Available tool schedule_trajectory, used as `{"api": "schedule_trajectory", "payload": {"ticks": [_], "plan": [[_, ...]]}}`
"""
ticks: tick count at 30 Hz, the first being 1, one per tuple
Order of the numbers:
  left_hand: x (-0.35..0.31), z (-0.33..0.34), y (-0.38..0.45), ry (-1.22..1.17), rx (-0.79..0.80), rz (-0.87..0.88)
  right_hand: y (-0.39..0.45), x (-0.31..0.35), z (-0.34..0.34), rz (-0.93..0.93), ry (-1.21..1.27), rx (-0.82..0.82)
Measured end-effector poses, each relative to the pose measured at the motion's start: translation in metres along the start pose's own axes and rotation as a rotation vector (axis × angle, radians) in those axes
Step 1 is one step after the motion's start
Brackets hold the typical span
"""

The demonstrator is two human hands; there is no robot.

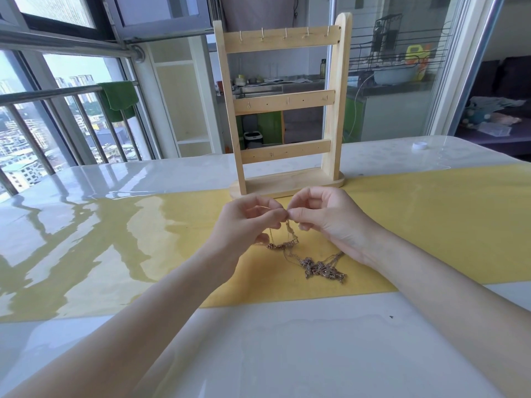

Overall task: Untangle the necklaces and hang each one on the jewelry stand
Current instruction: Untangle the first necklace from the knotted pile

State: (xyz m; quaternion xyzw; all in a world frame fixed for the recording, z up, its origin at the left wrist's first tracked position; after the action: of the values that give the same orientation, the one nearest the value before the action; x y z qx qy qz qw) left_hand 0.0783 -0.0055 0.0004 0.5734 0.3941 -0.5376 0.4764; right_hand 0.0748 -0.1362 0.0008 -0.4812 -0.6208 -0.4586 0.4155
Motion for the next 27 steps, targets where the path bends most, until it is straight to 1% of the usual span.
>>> {"api": "schedule_trajectory", "payload": {"ticks": [4,8,14,19,22,24,27], "plan": [[0.005,-0.002,0.001,-0.005,0.01,-0.042,-0.001,0.004,0.0,-0.013,-0.026,0.005],[0.01,-0.003,0.002,-0.07,0.016,-0.099,-0.002,0.005,0.001,-0.006,0.003,0.016],[0.005,-0.005,0.003,-0.055,-0.012,-0.058,-0.002,0.005,0.0,-0.002,-0.036,0.024],[0.013,0.0,0.002,-0.143,0.057,-0.142,-0.004,0.012,0.004,-0.044,-0.143,0.074],[0.011,0.004,0.002,-0.168,0.074,-0.122,-0.004,0.015,0.006,-0.054,-0.163,0.089],[0.009,0.007,0.002,-0.199,0.084,-0.094,-0.004,0.014,0.006,-0.032,-0.116,0.105],[0.004,0.01,0.002,-0.216,0.091,-0.047,-0.005,0.007,0.01,0.063,0.111,0.165]]}}
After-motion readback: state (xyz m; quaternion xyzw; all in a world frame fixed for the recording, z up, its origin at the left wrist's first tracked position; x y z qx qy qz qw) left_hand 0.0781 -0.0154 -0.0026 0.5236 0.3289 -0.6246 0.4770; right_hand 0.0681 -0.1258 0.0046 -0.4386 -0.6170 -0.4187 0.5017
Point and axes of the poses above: each hand's wrist, its own y-axis towards the middle knuckle, its own z-axis out of the palm, x = y × z, the point moved 9 cm from there along y, towards the middle knuckle, and after that the axes turned 10 degrees about -y, right-handed, at the moved point
